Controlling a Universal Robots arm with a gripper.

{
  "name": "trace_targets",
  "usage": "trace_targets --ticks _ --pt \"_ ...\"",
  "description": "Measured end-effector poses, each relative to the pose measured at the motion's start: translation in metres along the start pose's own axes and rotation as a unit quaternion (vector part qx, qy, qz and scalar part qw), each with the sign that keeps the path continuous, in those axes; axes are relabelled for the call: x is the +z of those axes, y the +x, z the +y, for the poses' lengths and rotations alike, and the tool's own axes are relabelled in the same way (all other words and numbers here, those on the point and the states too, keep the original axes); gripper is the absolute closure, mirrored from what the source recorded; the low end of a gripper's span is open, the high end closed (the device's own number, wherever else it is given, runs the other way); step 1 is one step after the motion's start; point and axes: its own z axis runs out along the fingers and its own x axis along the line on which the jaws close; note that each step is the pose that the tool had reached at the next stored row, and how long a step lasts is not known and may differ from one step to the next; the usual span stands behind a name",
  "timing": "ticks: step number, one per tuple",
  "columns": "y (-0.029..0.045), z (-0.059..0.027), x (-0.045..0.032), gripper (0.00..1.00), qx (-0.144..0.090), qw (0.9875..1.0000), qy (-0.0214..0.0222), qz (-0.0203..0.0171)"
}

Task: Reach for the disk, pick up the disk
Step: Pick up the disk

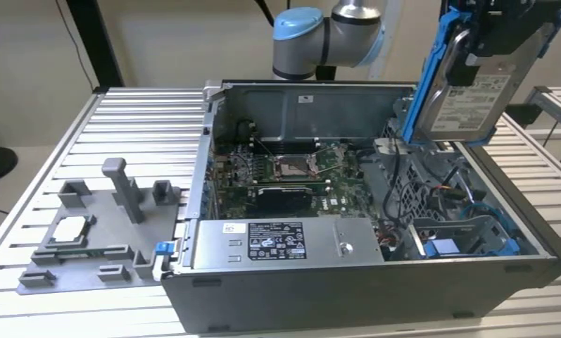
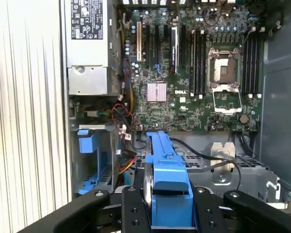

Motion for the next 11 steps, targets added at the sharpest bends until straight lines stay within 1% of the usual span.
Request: trace_targets --ticks 11 --pt "0.0405 -0.0014 0.0 1.0 0.006 1.0 -0.0001 0.0002"
